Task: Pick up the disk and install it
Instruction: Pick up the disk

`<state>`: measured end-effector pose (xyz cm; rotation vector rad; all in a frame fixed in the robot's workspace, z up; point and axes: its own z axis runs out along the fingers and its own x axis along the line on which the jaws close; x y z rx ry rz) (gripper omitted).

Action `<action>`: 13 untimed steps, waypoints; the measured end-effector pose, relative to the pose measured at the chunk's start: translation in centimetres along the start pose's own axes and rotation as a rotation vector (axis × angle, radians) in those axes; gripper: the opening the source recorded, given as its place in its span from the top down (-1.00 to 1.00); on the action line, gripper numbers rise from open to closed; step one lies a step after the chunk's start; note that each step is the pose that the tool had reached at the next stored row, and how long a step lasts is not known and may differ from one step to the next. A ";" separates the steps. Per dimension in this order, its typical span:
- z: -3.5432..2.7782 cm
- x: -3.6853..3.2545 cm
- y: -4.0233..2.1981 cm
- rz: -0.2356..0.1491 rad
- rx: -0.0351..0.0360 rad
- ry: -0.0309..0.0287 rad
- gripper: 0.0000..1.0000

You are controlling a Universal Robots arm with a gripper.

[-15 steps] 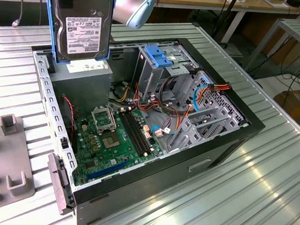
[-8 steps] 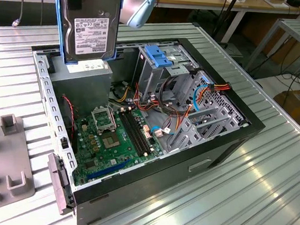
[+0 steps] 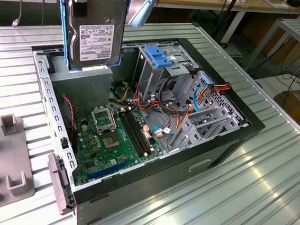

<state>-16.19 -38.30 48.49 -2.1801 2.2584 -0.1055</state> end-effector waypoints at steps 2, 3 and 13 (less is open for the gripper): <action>0.12 0.18 -1.03 0.000 0.0000 0.0000 0.26; 0.15 0.22 -1.35 0.000 -0.0001 0.0001 0.26; 0.43 0.32 -4.04 0.000 -0.0001 0.0001 0.26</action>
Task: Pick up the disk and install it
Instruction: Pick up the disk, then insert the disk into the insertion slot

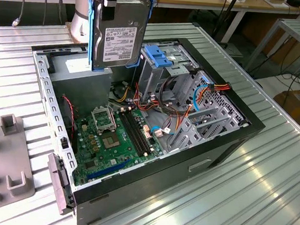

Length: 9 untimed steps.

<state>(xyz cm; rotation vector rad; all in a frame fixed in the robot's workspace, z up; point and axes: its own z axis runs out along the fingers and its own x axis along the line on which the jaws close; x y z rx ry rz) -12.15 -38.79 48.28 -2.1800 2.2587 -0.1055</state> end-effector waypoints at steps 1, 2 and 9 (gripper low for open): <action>0.00 0.00 -0.01 0.000 0.0000 0.0000 0.26; 0.00 0.00 -0.01 0.000 0.0000 0.0000 0.26; 0.01 0.18 -0.03 0.000 0.0000 0.0000 0.26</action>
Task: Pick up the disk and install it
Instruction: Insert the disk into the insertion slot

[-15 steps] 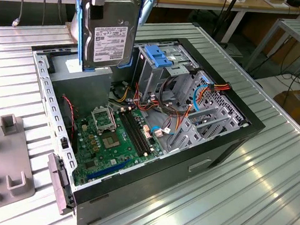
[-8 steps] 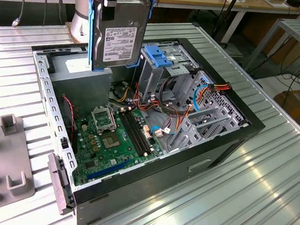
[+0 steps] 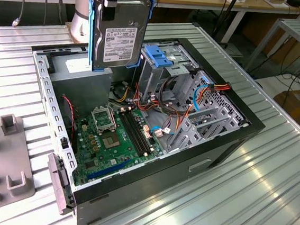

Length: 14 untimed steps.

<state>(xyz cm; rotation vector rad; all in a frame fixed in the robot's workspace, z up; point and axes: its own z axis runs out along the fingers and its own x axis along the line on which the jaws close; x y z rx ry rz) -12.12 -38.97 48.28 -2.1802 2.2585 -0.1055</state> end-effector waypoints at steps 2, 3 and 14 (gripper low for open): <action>0.01 0.13 0.00 0.000 0.0000 0.0000 0.26; 0.01 0.18 0.00 0.000 0.0000 0.0000 0.26; 0.04 0.60 -0.03 0.000 0.0001 -0.0001 0.26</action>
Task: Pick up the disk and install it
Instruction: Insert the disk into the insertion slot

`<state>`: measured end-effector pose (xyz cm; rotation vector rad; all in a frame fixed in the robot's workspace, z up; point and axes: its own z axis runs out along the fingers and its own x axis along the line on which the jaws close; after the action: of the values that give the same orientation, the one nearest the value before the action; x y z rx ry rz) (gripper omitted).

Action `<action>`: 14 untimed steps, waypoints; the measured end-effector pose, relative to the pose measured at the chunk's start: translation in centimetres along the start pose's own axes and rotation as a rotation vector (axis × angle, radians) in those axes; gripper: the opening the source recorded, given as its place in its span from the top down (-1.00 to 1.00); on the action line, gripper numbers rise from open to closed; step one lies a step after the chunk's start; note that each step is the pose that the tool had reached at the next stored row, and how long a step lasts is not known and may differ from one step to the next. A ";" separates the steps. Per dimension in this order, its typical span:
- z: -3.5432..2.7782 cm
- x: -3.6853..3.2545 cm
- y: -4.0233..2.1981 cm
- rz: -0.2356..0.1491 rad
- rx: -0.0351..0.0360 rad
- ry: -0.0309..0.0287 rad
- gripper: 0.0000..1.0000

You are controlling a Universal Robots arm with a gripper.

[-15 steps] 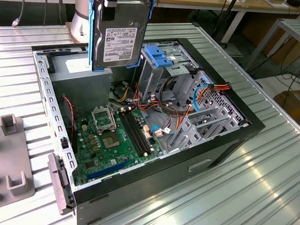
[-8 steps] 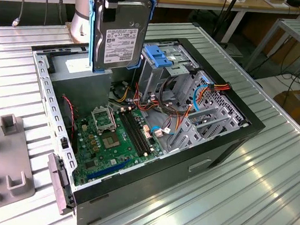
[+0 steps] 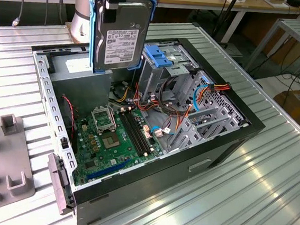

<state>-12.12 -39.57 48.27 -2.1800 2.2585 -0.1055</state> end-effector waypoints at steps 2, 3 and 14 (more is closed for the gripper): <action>0.00 0.08 -0.01 0.000 -0.0001 0.0001 0.26; 0.00 0.11 -0.01 0.000 -0.0001 0.0001 0.26; 0.09 1.87 -0.11 0.000 -0.0001 0.0001 0.26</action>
<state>-12.07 -41.44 48.28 -2.1801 2.2585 -0.1055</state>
